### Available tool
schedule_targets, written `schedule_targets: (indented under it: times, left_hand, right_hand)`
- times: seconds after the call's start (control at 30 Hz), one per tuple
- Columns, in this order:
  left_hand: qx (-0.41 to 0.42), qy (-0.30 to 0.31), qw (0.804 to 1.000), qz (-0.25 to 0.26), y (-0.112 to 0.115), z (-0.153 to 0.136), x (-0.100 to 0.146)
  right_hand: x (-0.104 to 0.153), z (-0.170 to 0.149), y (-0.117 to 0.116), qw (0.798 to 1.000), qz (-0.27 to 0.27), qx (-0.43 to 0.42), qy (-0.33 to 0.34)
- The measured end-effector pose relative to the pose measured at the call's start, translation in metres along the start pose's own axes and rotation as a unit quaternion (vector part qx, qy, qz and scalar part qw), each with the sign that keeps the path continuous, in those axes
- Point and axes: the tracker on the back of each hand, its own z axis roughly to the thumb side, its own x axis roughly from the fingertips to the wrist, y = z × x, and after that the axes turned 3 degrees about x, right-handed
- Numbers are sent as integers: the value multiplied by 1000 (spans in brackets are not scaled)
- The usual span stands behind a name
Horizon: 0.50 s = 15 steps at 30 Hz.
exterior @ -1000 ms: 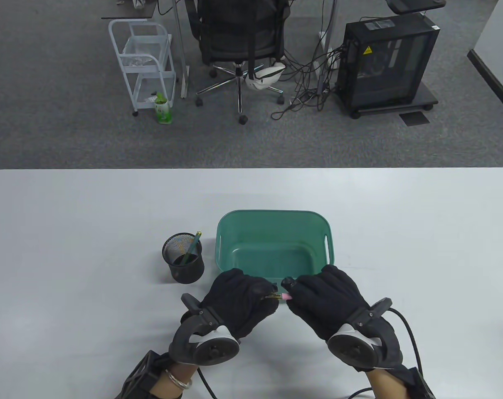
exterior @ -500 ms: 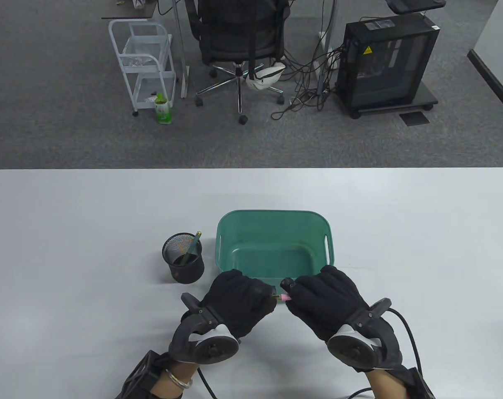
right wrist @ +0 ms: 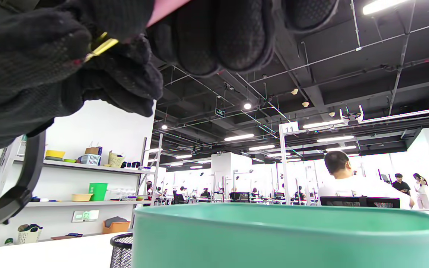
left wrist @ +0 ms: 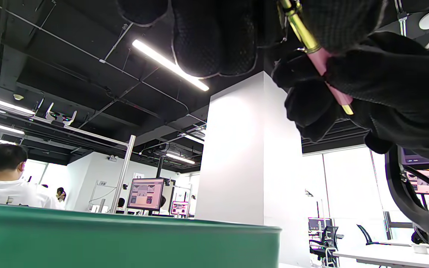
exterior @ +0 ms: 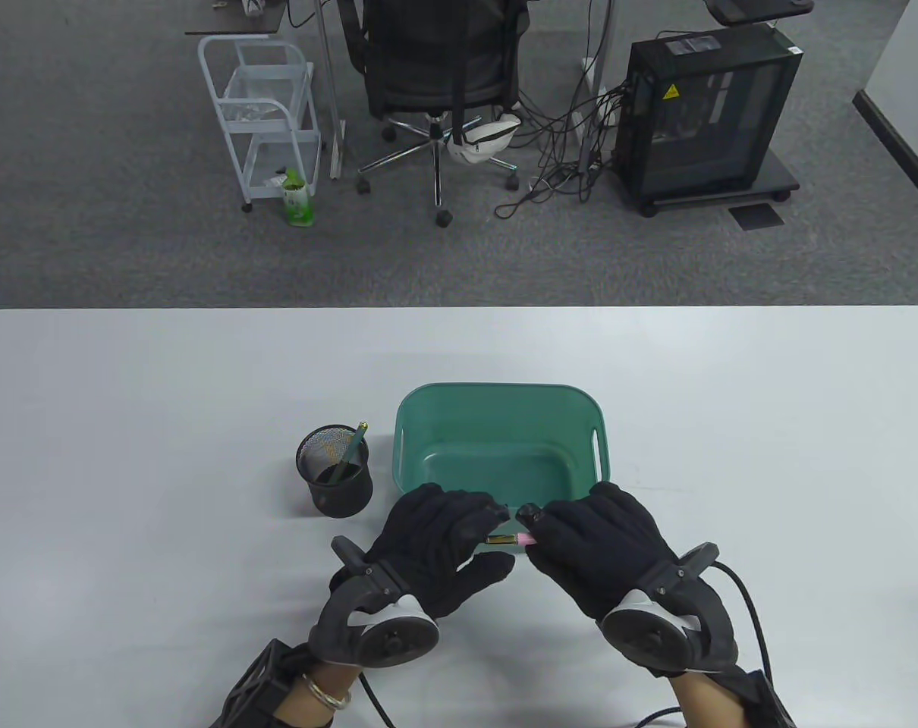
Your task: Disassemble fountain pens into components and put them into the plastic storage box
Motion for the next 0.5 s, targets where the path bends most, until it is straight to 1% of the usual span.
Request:
schedule_targets:
  times: [0.5]
  left_hand:
    - [1, 0, 1000, 7, 0, 1, 0]
  right_hand:
    - [0, 0, -1, 1000, 2, 1, 2]
